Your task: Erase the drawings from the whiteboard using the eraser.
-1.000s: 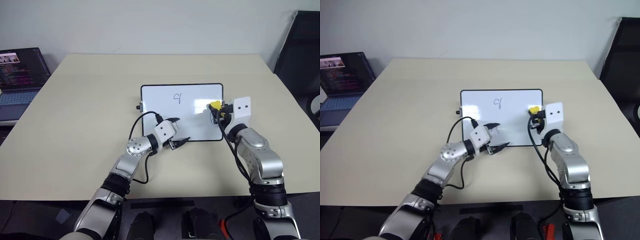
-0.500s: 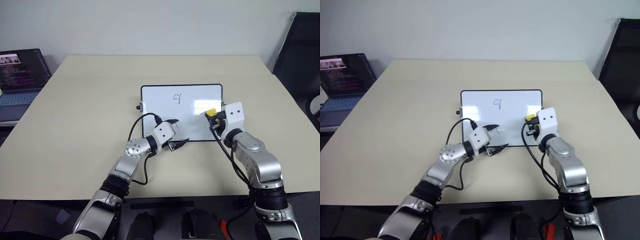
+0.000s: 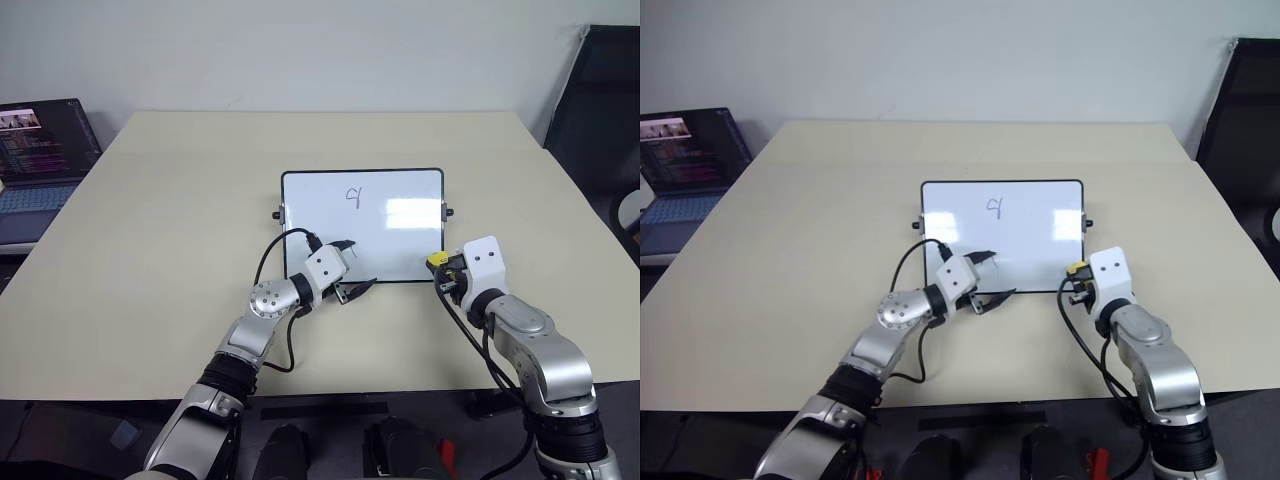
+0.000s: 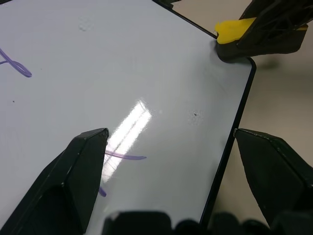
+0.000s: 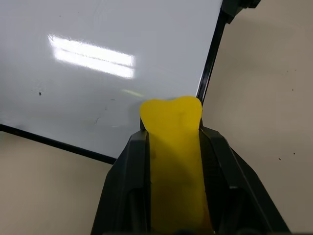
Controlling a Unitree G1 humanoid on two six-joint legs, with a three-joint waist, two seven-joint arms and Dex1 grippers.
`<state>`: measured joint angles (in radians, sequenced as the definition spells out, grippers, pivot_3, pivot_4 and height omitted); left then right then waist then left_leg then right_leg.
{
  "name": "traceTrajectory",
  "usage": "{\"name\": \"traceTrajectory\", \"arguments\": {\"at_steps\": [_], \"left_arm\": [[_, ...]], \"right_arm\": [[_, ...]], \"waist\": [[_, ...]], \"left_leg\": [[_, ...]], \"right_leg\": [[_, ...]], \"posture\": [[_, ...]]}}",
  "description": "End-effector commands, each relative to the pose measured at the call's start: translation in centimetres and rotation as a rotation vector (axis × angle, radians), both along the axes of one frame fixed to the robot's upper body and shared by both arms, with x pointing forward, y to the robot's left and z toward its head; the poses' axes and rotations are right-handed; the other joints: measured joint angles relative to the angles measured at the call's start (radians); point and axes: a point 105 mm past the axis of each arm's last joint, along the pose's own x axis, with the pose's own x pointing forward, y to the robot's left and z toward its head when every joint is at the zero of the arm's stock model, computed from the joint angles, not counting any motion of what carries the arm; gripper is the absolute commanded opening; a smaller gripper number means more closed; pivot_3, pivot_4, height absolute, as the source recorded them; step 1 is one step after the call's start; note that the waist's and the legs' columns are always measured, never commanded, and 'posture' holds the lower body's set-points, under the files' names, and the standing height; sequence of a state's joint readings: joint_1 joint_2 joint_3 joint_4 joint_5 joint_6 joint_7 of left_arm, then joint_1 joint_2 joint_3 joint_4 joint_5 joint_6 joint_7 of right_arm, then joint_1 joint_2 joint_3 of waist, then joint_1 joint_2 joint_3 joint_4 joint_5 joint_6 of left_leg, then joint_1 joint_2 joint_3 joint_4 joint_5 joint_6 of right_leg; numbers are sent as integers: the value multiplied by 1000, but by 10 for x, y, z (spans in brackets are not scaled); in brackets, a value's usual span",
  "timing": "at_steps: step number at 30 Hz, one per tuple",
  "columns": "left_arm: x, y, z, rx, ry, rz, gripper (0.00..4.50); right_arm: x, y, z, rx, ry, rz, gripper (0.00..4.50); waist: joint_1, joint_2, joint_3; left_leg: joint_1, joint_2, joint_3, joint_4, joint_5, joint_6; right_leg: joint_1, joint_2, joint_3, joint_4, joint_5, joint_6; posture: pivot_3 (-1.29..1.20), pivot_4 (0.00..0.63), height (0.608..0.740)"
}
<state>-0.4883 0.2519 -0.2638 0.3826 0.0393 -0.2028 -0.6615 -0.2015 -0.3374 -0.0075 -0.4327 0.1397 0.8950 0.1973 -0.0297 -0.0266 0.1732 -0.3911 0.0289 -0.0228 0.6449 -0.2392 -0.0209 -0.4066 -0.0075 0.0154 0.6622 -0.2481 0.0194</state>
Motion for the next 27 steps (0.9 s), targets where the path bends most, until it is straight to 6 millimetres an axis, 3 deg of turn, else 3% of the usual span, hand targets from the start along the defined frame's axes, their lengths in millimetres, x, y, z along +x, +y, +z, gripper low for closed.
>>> {"name": "traceTrajectory", "arguments": {"at_steps": [1, 7, 12, 19, 27], "left_arm": [[2, 0, 19, -39, -58, 4, 4500], [3, 2, 27, -51, -95, 22, 4500], [16, 19, 45, -108, -165, 176, 4500], [22, 34, 69, -142, -272, 290, 4500], [19, 33, 61, -160, -223, 278, 4500]], "right_arm": [[0, -5, 4, 10, -17, -15, 1030], [8, 8, 36, 65, -190, 46, 1030], [14, 19, 58, 69, -326, 113, 1030], [27, 28, 71, 84, -392, 156, 1030], [50, 81, 100, 75, -495, 350, 1030]], "waist": [[0, 0, 0], [0, 0, 0], [-1, 0, 1], [2, 0, 1], [-1, 1, 1]], "left_leg": [[0, 0, 0, 0, 0, 0], [-1, 0, 0, -1, 0, 0], [-5, 0, 0, -1, 0, 0], [-6, 0, 0, -1, 0, 0], [-5, 1, -1, -1, 0, 0]], "right_leg": [[0, 0, 0, 0, 0, 0], [-1, 0, 0, -1, 0, 0], [-4, 0, 0, -2, 0, 0], [-4, 0, 0, -3, 0, 0], [-5, 1, 0, -1, 0, 0]], "posture": [[0, 150, 740], [0, 150, 740], [0, 150, 740], [0, 150, 740], [0, 150, 740]]}}
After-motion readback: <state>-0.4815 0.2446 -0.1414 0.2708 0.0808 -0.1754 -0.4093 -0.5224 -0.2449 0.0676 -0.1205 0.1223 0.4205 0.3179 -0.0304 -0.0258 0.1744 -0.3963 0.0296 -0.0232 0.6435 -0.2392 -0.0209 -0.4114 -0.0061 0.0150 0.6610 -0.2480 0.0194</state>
